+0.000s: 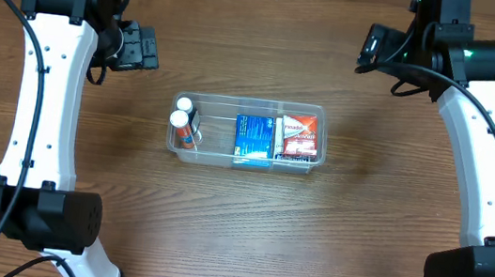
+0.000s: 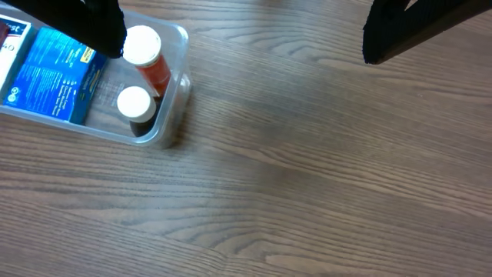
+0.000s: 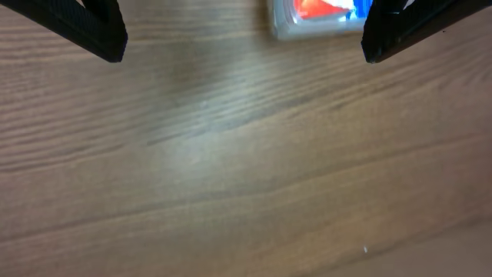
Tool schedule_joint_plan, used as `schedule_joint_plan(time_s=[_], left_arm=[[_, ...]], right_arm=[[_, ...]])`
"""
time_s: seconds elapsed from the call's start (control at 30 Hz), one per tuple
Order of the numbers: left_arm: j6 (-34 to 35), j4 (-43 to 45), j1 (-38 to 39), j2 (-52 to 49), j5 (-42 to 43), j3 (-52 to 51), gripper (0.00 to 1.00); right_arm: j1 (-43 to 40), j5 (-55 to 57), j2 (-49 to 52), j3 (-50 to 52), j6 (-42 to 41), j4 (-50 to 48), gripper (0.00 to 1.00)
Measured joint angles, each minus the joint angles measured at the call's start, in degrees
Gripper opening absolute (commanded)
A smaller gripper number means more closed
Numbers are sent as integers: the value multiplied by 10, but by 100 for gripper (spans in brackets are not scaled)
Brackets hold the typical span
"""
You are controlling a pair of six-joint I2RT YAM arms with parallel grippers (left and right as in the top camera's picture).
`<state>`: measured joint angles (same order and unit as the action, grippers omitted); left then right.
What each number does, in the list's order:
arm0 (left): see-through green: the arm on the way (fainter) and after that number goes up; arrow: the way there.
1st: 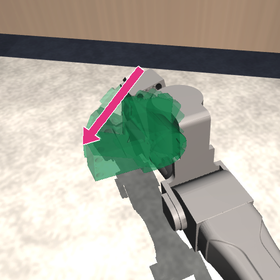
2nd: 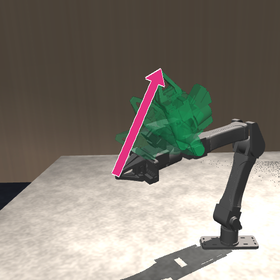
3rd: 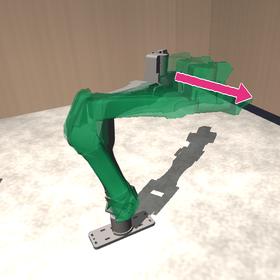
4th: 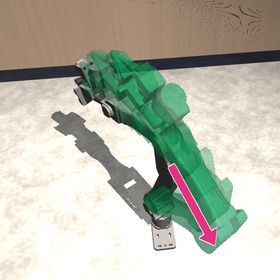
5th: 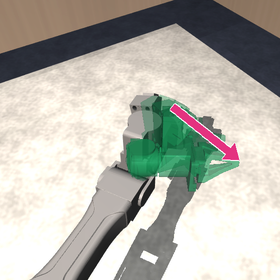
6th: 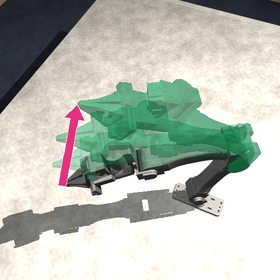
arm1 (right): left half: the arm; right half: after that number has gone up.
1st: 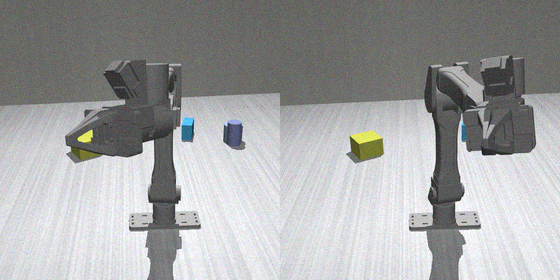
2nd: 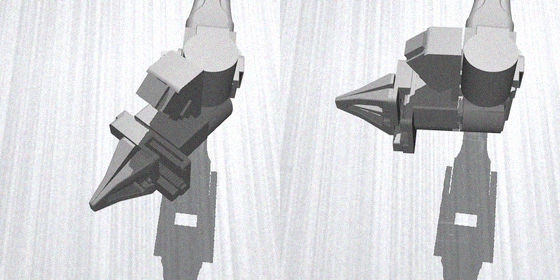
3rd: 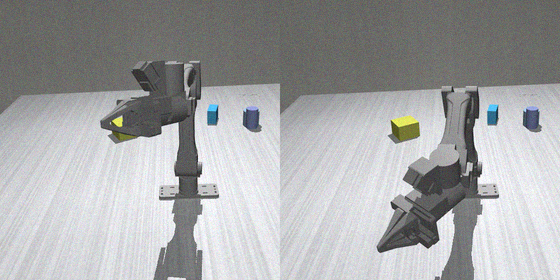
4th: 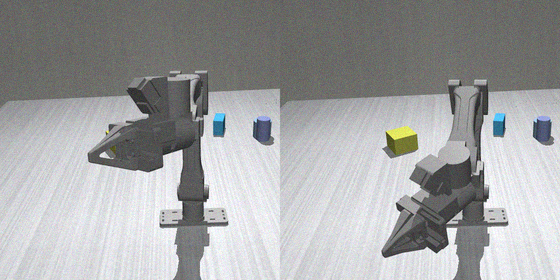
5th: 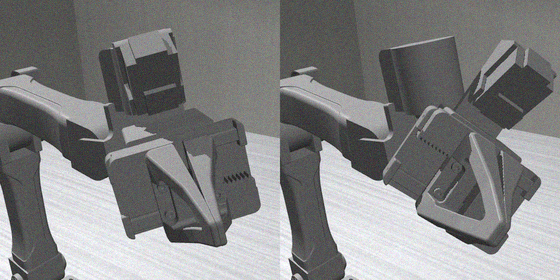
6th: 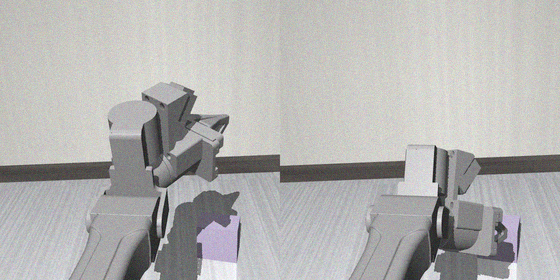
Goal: Pack container
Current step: 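Release the red box and raise both arms away from the container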
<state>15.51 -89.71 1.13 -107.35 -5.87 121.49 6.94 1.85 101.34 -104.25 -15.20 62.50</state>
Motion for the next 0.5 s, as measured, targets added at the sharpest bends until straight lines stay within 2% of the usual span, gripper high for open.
schedule_joint_plan(time_s=[0.23, 0.4, 0.5], left_arm=[[-9, -5, 0, 55, 0, -3, 100], [-10, -6, 0, 181, 0, -30, 100], [-16, 15, 0, 250, -2, -86, 100]], right_arm=[[0, 9, -74, 55, -7, -3, 100], [0, 16, -200, 161, -16, -47, 100], [1, 18, -265, 235, -19, -81, 100]])
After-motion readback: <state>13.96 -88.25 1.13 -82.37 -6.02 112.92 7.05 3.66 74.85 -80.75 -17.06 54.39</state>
